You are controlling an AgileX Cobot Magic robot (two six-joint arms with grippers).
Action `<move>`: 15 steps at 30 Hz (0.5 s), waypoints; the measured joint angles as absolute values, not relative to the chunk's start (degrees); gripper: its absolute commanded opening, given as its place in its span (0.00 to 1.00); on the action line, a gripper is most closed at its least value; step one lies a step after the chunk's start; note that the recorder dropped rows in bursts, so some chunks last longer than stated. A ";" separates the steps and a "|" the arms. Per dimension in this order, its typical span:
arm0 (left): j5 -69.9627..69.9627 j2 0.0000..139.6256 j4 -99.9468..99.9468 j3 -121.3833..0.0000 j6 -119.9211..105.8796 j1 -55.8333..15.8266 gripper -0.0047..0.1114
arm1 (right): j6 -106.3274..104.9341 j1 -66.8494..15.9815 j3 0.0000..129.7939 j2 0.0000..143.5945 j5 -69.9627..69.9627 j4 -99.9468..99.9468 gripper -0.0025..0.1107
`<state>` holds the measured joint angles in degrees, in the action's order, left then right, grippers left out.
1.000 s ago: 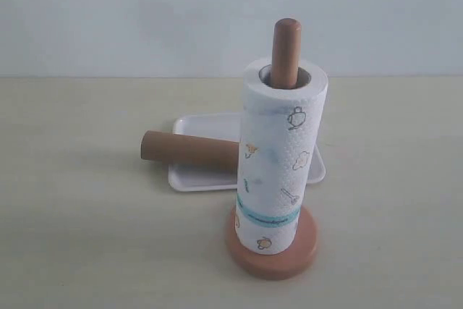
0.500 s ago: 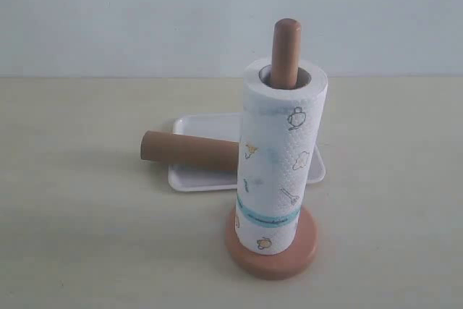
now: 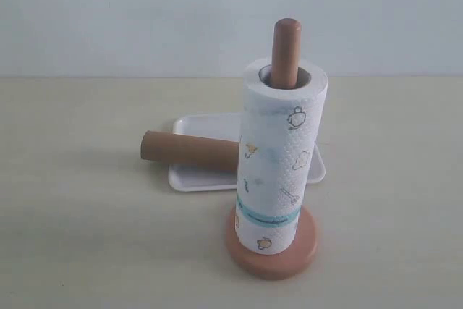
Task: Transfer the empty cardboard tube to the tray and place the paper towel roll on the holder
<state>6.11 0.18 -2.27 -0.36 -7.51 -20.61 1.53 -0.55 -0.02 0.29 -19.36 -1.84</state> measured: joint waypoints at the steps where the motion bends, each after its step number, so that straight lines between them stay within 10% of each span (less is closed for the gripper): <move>1: 8.49 0.18 -2.90 -0.23 -7.51 -20.61 0.08 | 1.53 -0.55 -0.02 0.29 -19.36 -1.84 0.02; 15: 18.10 0.18 -4.27 -0.21 -0.63 -10.54 0.08 | 1.53 -0.55 -0.02 0.29 -19.36 -1.84 0.02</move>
